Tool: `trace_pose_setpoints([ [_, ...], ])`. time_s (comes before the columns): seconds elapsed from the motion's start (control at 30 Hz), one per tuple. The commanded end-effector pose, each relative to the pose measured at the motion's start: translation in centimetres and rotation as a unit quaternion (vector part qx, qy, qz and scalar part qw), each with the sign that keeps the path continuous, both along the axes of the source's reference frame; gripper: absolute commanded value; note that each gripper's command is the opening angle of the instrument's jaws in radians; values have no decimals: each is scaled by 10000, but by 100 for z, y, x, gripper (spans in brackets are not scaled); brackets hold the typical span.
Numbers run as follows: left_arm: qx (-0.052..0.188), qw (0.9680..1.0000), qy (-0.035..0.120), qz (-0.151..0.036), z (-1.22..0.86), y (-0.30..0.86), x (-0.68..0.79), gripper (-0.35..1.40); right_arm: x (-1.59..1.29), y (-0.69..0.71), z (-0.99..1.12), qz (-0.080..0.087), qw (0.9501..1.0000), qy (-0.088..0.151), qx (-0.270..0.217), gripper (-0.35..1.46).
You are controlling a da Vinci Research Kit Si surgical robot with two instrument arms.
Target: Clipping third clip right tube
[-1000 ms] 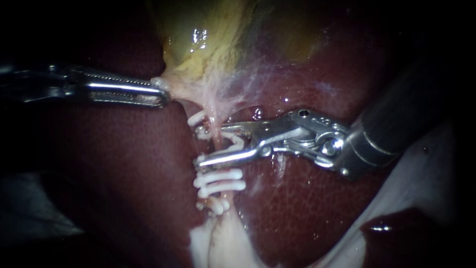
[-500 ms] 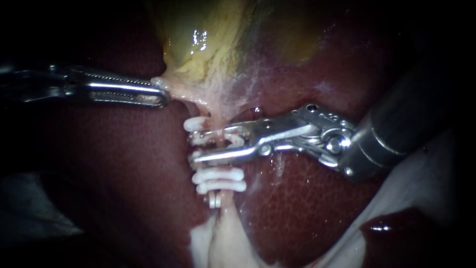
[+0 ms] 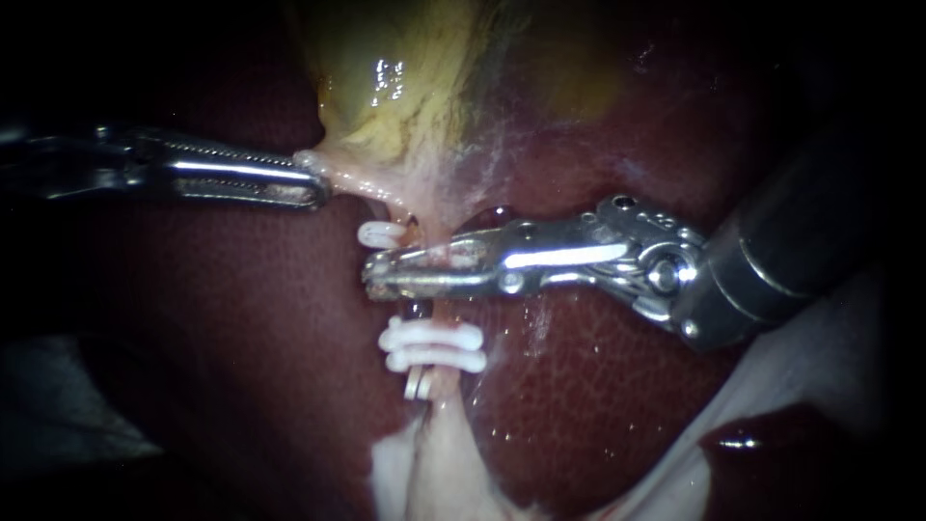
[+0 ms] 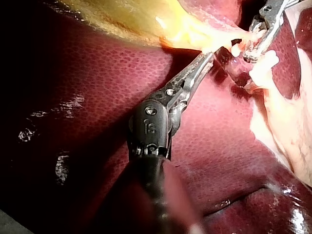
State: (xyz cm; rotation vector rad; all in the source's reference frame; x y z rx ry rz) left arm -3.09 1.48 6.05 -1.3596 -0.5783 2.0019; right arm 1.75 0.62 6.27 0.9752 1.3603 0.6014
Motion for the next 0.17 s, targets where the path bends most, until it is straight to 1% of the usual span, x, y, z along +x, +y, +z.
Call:
trace_pose_setpoints([
  [0.03, 0, 10000, 0, 1, 0, 0, 0, -35, 0, 0, 0, 1, 10000, -1, -3, -35],
  [0.17, 0, 10000, 0, 1, 0, 0, 0, -35, 0, 1, 2, 4, 10000, -3, -3, -35],
])
